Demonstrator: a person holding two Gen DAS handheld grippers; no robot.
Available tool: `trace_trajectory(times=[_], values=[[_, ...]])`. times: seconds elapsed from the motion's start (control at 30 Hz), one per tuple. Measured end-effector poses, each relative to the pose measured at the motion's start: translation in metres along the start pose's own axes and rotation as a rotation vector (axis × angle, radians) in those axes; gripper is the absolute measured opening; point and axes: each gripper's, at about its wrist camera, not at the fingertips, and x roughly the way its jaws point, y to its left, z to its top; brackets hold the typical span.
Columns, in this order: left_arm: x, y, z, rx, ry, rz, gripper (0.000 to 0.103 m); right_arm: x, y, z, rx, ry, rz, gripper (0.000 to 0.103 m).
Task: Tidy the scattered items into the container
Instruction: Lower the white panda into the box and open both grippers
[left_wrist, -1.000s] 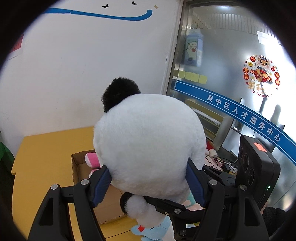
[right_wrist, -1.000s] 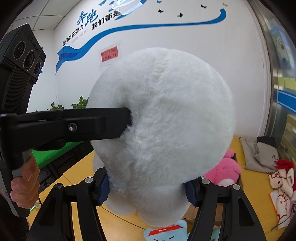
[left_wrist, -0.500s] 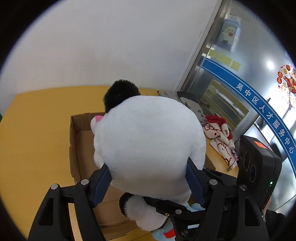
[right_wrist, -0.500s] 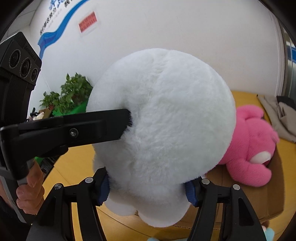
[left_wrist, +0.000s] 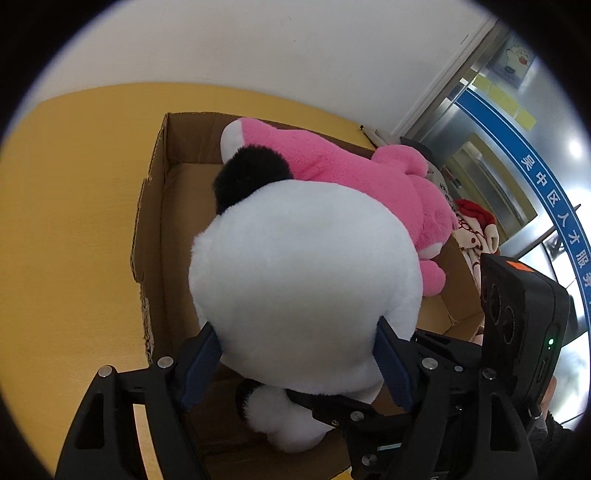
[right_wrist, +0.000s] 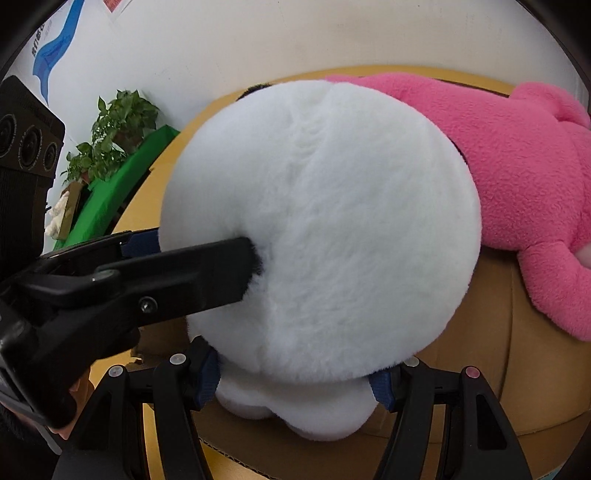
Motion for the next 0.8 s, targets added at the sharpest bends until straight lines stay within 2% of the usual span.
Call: trace_trajectory(times=[0.3,0.53,0.6,0.67,0.8], values=[[0.002,0.012,-0.005,-0.039,0.01,-0.016,0.078,0.006,-0.002,0.004,-0.004,0.039,0.007,0.072],[-0.012,0.022,-0.003,-0.072,-0.01,0.029,0.078,0.012,0.011,0.012,0.033,0.064,0.135,0.071],[-0.014,0.028,-0.004,-0.082,-0.005,0.055,0.078,0.019,0.02,0.014,0.022,0.076,0.127,0.071],[-0.012,0.035,-0.005,-0.105,0.003,0.049,0.078,0.028,0.027,0.016,0.007,0.089,0.104,0.075],[-0.01,0.027,-0.006,-0.062,-0.003,0.097,0.078,0.031,0.025,0.015,0.025,0.099,0.102,0.083]])
